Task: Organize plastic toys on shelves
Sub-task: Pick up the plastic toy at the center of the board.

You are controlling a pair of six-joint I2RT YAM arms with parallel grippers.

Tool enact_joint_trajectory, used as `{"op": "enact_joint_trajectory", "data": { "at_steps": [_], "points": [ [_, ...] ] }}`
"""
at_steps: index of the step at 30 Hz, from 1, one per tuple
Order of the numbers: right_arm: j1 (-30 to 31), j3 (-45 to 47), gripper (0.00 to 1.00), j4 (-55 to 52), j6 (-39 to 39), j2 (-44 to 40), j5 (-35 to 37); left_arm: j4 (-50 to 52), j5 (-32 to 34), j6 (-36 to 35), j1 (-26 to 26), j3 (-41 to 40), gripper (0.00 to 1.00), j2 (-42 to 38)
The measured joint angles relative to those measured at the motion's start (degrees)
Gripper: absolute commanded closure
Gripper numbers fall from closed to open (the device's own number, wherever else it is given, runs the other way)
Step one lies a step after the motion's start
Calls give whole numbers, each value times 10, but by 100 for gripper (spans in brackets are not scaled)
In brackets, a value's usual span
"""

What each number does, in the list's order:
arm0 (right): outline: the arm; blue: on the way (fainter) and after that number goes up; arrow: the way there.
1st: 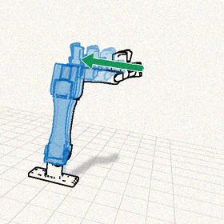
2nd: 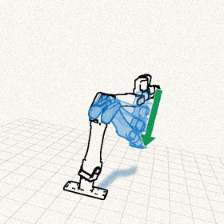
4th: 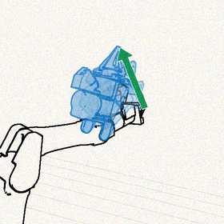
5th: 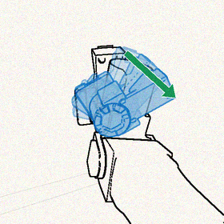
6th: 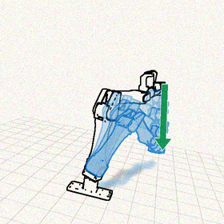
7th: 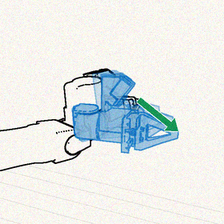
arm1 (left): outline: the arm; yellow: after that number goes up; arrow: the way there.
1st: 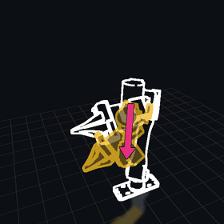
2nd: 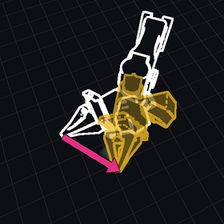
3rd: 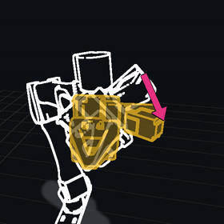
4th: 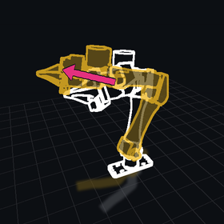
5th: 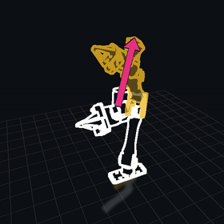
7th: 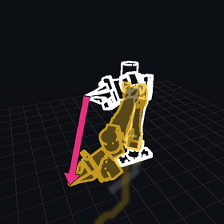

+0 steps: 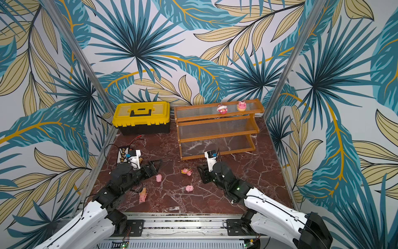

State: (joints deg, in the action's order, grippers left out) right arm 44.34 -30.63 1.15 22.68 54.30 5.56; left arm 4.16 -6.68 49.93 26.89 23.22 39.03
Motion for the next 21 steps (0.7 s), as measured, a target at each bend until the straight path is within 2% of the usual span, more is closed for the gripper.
{"op": "enact_joint_trajectory", "data": {
  "at_steps": [6, 11, 14, 18, 21],
  "points": [
    [0, 0, 45, 34, 10, 93, -48, 18, -24, 0, 0, 0, 6, 12],
    [1, 0, 20, 72, 8, 189, -64, 4, -49, 22, 0, -10, 7, 27],
    [0, 8, 15, 116, 0, 209, -51, -40, -63, 62, 0, -41, 8, 50],
    [0, 12, 7, 182, -68, 247, -70, -109, -78, 119, 9, -62, 10, 123],
    [0, 11, 7, 202, -149, 265, -90, -153, -99, 141, 18, -61, 11, 184]
  ]
}}
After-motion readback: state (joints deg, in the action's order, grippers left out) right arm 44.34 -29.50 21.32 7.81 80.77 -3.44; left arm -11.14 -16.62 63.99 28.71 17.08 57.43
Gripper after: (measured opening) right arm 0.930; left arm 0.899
